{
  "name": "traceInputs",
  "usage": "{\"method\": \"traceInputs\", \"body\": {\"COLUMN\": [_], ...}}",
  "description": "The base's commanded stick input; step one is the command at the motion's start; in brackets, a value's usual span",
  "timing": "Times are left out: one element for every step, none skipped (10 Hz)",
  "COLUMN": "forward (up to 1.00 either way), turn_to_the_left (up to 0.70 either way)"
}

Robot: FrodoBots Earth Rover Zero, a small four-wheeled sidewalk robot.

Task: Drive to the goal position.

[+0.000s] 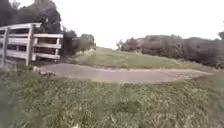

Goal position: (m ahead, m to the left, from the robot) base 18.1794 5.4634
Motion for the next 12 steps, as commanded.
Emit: {"method": "traceInputs", "body": {"forward": [0.70,0.70,0.70,0.70,0.70,0.70,0.70,0.70,0.70,0.70,0.70,0.70], "turn_to_the_left": [0.00,0.00,0.00,0.00,0.00,0.00,0.00,0.00,0.00,0.00,0.00,-0.14]}}
